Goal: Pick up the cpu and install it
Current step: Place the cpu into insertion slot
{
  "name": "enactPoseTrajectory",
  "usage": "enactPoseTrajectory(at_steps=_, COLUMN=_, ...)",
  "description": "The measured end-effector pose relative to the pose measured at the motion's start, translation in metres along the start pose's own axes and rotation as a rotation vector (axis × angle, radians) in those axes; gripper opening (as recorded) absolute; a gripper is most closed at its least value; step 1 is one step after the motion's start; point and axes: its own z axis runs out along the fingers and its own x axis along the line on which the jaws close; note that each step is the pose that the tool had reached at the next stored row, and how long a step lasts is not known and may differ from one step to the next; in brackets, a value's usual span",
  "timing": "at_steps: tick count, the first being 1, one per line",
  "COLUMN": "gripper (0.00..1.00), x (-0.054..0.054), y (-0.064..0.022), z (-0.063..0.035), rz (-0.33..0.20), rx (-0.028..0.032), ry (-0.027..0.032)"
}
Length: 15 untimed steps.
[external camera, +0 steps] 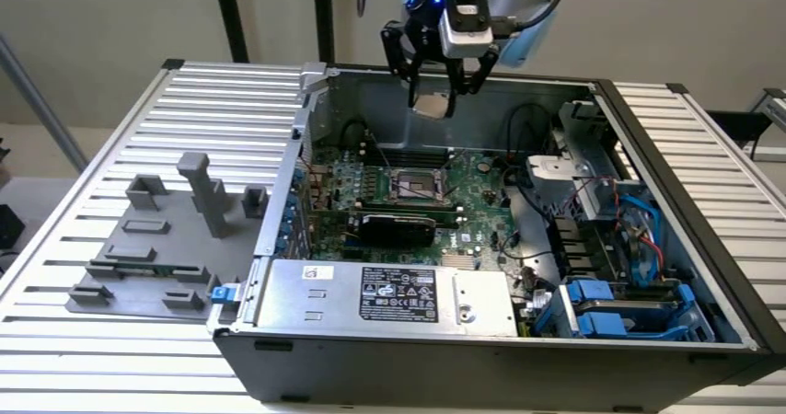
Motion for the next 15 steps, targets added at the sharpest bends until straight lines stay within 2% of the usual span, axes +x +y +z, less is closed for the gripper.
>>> enactPoseTrajectory(at_steps=15, gripper=0.55, x=0.0001, y=-0.0001, z=0.0061, rz=0.272, rx=0.0048, ry=-0.0061)
